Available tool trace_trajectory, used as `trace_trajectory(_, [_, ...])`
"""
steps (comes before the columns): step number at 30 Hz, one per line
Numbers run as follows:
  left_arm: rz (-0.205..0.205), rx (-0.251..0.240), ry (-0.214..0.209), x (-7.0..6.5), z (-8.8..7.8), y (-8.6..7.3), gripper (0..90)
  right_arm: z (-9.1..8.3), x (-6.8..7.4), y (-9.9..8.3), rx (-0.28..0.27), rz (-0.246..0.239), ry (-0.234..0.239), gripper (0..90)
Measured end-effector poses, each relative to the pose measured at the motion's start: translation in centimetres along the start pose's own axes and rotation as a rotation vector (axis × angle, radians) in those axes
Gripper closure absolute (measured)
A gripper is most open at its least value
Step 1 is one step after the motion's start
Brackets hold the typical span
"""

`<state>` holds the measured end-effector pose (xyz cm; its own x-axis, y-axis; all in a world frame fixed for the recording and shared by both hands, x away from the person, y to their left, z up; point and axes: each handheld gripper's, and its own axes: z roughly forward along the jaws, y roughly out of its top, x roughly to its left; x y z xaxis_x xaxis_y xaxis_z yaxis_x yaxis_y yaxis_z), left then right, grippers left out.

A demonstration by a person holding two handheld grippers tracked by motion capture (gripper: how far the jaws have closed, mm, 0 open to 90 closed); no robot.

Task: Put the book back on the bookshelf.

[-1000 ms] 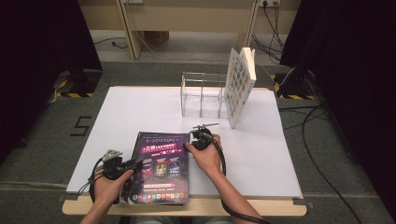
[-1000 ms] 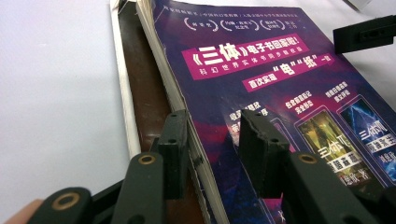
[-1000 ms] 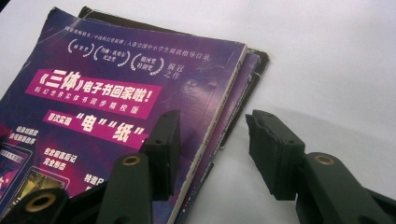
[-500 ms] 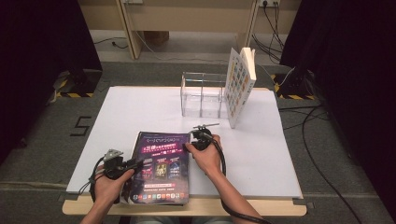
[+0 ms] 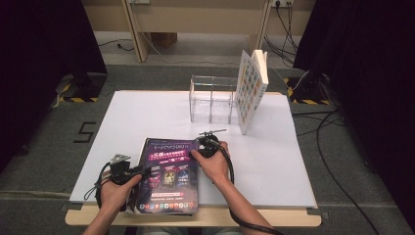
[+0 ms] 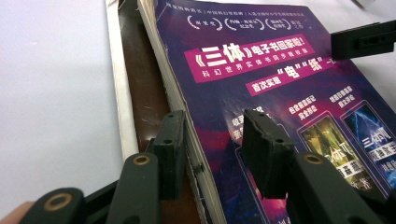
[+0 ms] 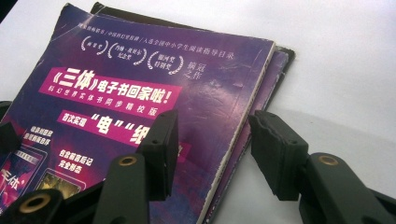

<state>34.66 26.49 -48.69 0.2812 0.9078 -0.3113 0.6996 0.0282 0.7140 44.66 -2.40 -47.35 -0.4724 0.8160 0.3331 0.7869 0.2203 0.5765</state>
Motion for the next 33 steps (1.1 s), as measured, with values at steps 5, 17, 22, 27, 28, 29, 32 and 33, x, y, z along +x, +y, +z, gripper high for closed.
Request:
trace_trajectory(5, [-0.003,0.011,-0.008,0.1,0.0,0.1,59.3,0.1,-0.1,0.1,0.006,0.010,0.006,51.7])
trace_trajectory(17, [0.054,0.097,-0.062,-1.0,0.3,0.8,61.8,-0.2,-0.7,0.2,-0.003,0.022,-0.025,49.6])
trace_trajectory(22, [0.040,0.091,-0.035,-1.6,0.7,0.9,59.5,-0.5,-1.3,0.1,-0.001,0.040,-0.019,49.6])
trace_trajectory(27, [0.012,0.073,-0.011,-1.5,0.8,0.9,58.3,-0.4,-1.6,0.3,0.009,0.047,-0.003,48.8])
trace_trajectory(28, [0.015,0.062,0.006,-1.6,0.8,1.0,57.7,-0.4,-1.6,0.3,0.016,0.054,0.000,48.6])
trace_trajectory(29, [0.015,0.058,0.016,-1.6,0.9,1.0,57.0,-0.3,-1.8,0.4,0.020,0.060,0.008,48.2])
trace_trajectory(32, [0.016,0.057,0.017,-1.9,1.2,1.1,57.1,-0.1,-2.1,0.7,0.037,0.085,0.029,46.7])
trace_trajectory(33, [0.020,0.063,0.018,-2.0,1.3,1.2,58.4,-0.1,-2.3,0.7,0.041,0.089,0.037,46.8])
